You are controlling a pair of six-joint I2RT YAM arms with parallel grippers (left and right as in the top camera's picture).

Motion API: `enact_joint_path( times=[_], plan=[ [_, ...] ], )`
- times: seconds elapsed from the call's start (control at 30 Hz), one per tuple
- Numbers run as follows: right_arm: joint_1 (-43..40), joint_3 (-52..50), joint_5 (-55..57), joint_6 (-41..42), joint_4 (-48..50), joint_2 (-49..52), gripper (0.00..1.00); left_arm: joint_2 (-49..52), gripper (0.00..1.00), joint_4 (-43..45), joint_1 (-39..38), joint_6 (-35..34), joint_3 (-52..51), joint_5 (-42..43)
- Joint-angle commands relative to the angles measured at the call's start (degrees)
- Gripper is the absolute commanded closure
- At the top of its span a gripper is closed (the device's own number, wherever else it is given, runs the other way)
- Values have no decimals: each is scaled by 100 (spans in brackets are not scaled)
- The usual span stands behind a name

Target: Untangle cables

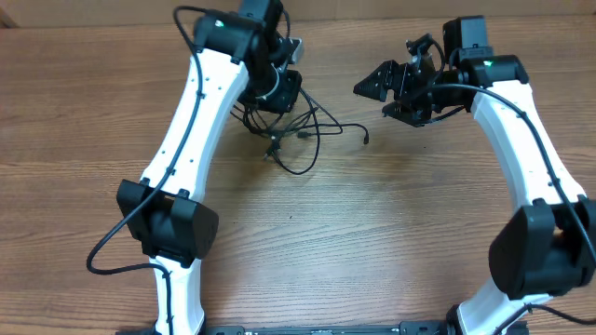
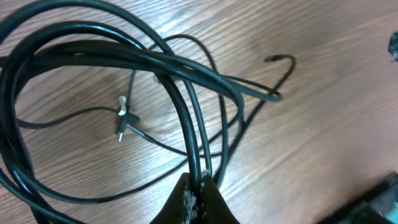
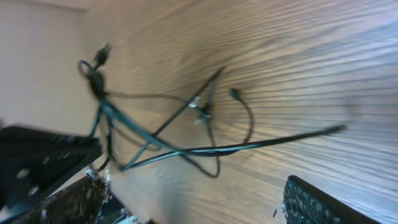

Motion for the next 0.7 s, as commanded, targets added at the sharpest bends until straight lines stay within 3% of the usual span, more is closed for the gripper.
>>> enact_joint_path(
  times=[0.0,0.1,0.3,0.67],
  plan=[
    [208,127,-501,-125,164,-505,10,-184,96,-72,212,459,431,686],
    [466,118,-160,85,144,-511,12,-184,96,-50,291,457,470,767],
    [1204,96,1541,1126,177,-162,13,-184,96,-31,299,455,470,791],
    [1808,96,2273,2041,863,586,16,-184,96,-26,295,457,470,1322]
  ],
)
